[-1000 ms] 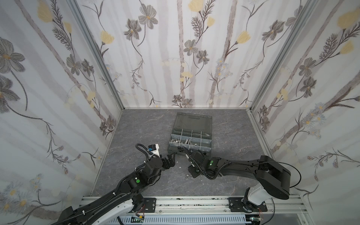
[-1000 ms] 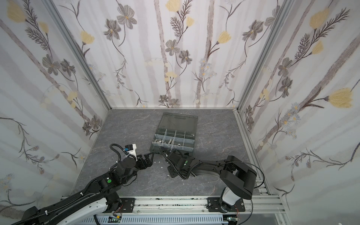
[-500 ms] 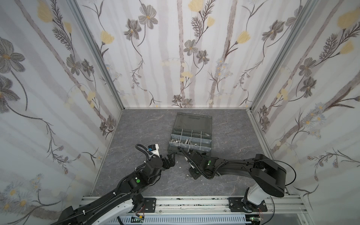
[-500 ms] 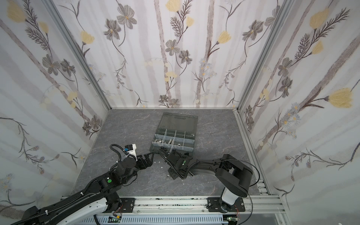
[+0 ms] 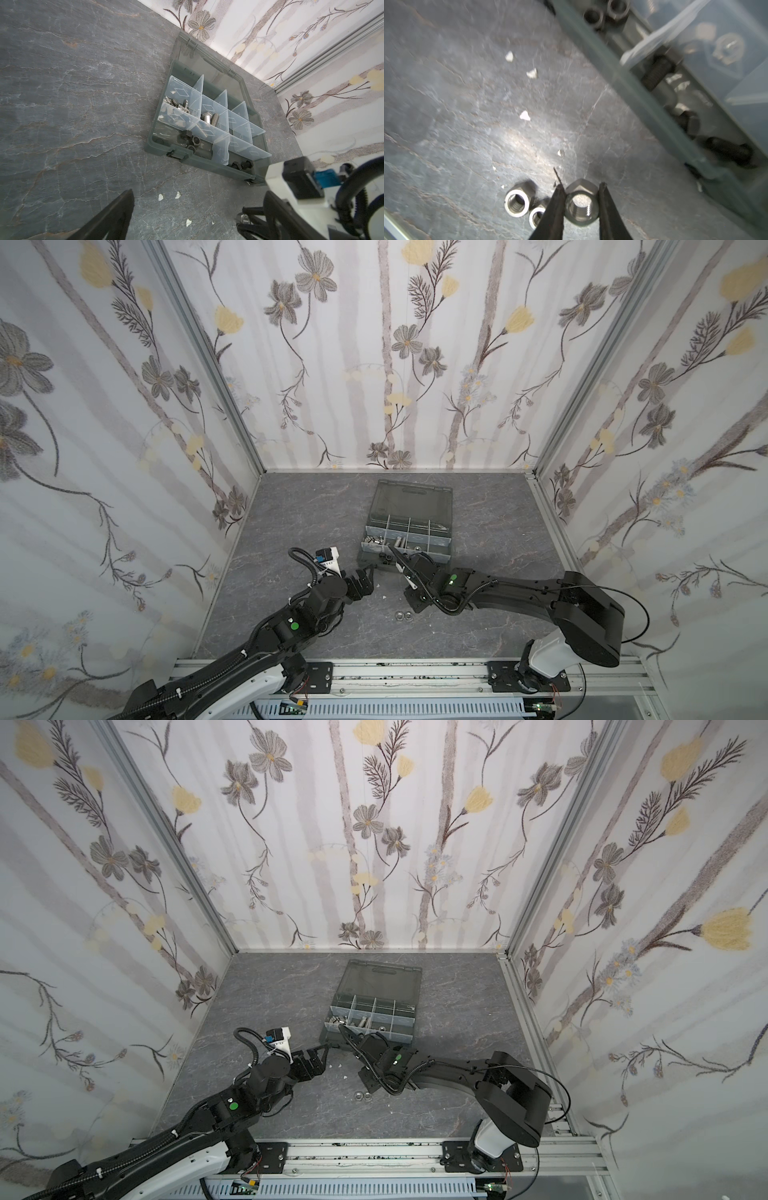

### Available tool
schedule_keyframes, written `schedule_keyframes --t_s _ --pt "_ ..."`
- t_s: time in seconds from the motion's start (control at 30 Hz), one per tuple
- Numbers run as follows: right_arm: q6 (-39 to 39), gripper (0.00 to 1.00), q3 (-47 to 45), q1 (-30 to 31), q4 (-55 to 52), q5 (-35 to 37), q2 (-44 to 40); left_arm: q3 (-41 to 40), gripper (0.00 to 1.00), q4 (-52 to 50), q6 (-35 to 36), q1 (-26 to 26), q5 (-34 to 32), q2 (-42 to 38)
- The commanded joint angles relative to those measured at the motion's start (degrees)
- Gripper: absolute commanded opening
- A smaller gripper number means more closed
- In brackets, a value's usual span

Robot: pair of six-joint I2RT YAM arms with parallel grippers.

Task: Sort the screws and nuts into containers
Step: Pick up the nut from the bottom-center of the table, then place the nut into the container.

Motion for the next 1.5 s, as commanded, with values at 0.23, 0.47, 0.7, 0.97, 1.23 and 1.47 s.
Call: schedule_keyframes --t_s 0.23,0.47,0.7,0.97,1.23,1.47 --pt "-5.3 0.21 10.1 -14.2 0.6 -0.8 -0.2 1.2 1.00 1.4 -0.3 0.0 1.2 1.2" --pt "-4.5 0.20 15.8 -17.3 1.4 -0.1 7.9 1.4 1.00 1.4 -0.4 0.0 2.4 1.8" --pt "-1.4 0.20 15.7 -18.0 4.4 -1.2 11.1 0.9 0.99 1.5 -1.4 -0.1 3.8 2.6" --pt "-1.2 0.34 15.9 -18.3 4.5 -1.6 12.2 1.2 0.99 1.5 -1.5 0.0 3.8 3.5" --pt "-1.3 0.40 16.4 -18.6 4.4 -2.1 11.6 1.4 0.99 1.7 -1.4 -0.1 4.0 4.1" --pt "-1.3 0.40 15.6 -18.7 4.5 -3.1 9.4 1.3 0.92 1.8 -0.6 -0.1 5.1 4.5"
